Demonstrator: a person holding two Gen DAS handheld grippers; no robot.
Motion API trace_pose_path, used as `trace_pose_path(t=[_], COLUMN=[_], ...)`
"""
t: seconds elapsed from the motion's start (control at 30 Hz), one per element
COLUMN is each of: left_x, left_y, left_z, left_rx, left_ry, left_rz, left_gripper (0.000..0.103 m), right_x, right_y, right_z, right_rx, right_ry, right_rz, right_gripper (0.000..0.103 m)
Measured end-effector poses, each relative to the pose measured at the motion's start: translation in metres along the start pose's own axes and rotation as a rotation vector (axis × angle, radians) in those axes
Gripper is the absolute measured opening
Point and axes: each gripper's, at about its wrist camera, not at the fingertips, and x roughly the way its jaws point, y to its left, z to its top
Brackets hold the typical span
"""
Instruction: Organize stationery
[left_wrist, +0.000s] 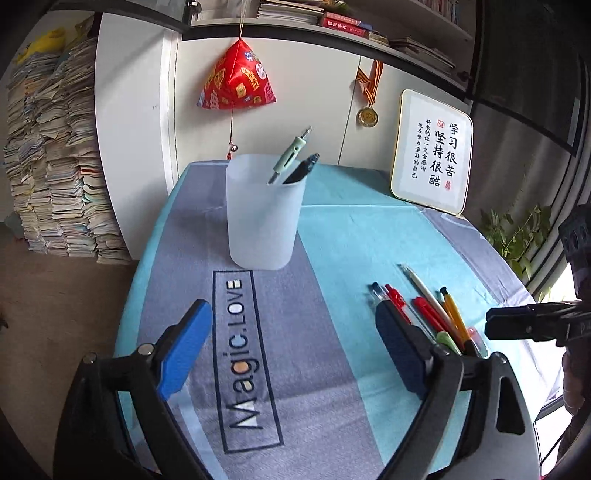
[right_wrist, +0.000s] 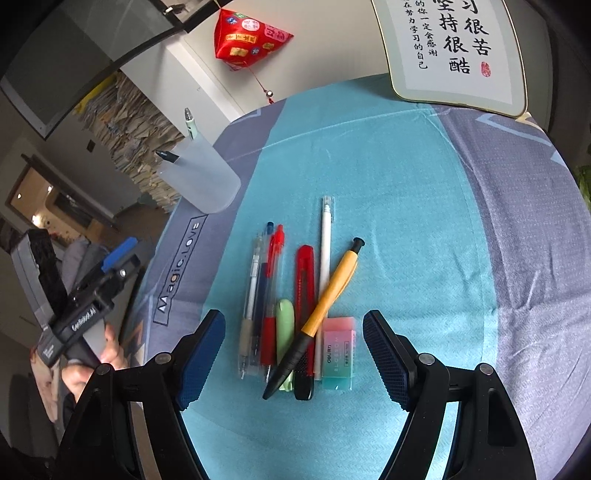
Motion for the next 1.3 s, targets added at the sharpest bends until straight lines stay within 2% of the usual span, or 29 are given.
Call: trace_pose_path(t=[0.07,0.13,0.17,0.33,0.4,0.43,0.5,0.53,0.57,0.63,0.93,1.3], left_x=[-0.002,-0.005,-0.007,-0.011,-0.011,-0.01,-0.009,-0.009,-0.009,-0.01,-0.008,0.01], left_y=[-0.001,0.0,0.0,-0.008,-0.012,-0.013,-0.014,-0.015,-0.016,-0.017,-0.04,-0.074], left_z=[-0.005,-0.009,-0.011,-0.018,-0.019,-0.02,-0.022,-0.023,-0.025,-0.027,-0.036,-0.049], left_rx=[-0.017,-0.046,-0.058,-0.047,-0.043,-0.048,-0.058,-0.059,-0.057,-0.054,-0.054,0.043], left_ry=[0.0,0.01,0.015,0.042,0.049,0.055,0.068,0.072,0.075,0.083,0.149,0.197], left_rz=[-0.003,-0.007,-0.014,-0.002,-0.007,-0.008,-0.013,-0.016,-0.017,-0.015,-0.054,-0.001], left_gripper=[0.09,0.089,0.09,0.09,0.09,0.09,0.09,0.09,0.09,0.09,0.09,0.09], right_x=[0.002,0.004,0.003,0.001,0.003,0.005,0.013,0.016,0.017,0.015,-0.014,-0.035], right_y=[0.003,0.007,0.008,0.019,0.026,0.027,0.025,0.023,0.021,0.017,0.019,0.014], right_z=[0.0,-0.003,-0.006,-0.022,-0.027,-0.028,-0.03,-0.03,-0.031,-0.034,-0.04,-0.047], right_rx=[-0.004,-0.012,-0.015,-0.041,-0.06,-0.056,-0.026,-0.02,-0.017,0.001,-0.006,0.008], right_ry=[0.004,0.01,0.009,0.019,0.034,0.043,0.058,0.051,0.042,0.025,-0.056,-0.089], right_rz=[-0.002,-0.008,-0.005,-0.012,-0.041,-0.057,-0.101,-0.128,-0.143,-0.125,-0.108,-0.071], right_gripper=[0.064,0.055,0.051,0.048,0.043,0.04,0.029,0.02,0.016,0.011,0.011,0.011])
